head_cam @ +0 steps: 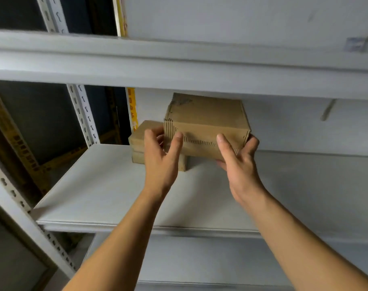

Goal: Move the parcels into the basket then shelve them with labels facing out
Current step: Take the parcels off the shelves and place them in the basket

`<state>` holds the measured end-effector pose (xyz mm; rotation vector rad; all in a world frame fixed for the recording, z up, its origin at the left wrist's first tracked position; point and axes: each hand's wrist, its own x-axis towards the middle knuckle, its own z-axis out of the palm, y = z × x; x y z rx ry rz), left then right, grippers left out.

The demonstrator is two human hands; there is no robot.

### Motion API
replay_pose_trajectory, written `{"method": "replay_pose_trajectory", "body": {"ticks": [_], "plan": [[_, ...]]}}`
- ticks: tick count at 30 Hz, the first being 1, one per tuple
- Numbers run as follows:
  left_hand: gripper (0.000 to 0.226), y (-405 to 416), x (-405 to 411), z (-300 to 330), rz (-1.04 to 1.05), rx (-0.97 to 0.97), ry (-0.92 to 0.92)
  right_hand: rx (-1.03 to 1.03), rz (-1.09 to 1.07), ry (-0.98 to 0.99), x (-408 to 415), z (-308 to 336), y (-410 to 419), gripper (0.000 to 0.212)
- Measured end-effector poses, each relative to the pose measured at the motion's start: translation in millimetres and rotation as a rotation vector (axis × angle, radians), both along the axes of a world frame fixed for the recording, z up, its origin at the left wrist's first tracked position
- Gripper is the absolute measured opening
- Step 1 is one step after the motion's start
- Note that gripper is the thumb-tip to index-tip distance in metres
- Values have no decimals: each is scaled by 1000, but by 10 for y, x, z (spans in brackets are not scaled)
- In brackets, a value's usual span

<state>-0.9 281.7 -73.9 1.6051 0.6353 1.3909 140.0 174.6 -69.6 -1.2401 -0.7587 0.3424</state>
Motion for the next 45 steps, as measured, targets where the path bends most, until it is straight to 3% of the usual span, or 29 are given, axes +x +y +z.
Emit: {"method": "replay_pose_trajectory", "body": {"ticks": [4, 7, 11, 14, 16, 21, 27, 31, 36, 39, 45], "plan": [[30, -733, 388, -90, -133, -64, 10, 39, -200, 213, 338, 25, -645, 67], [31, -1249, 688, -192, -225, -138, 29, 15, -367, 257, 635, -5, -1274, 58], [55, -1769, 1104, -235, -433, -355, 31, 65, -370, 302, 955, -138, -2204, 43], [84, -2144, 1398, -150, -622, -458, 131, 123, -379, 324, 1111, -210, -2883, 25], [83, -2382, 1581, -125, -726, -469, 224, 126, -387, 315, 1205, -245, -3327, 22], [29, -3182, 2013, -179, -892, -498, 300, 81, -476, 331, 1397, -314, -4337, 53], [33, -4273, 2577, -465, -943, -616, 267, -8, -768, 309, 1368, -570, -5170, 103], [31, -4938, 2835, -694, -1096, -577, 290, -11, -844, 256, 1219, -829, -5493, 78], [24, -5568, 3092, -1083, -1294, -545, 440, 29, -946, 329, 1214, -1078, -6121, 83], [13, -5879, 3260, -1308, -1402, -379, 552, 8, -1067, 339, 1151, -1206, -6503, 81], [26, -6652, 3262, -1547, -1698, -87, 715, -26, -1365, 378, 806, -1419, -7165, 61]]}}
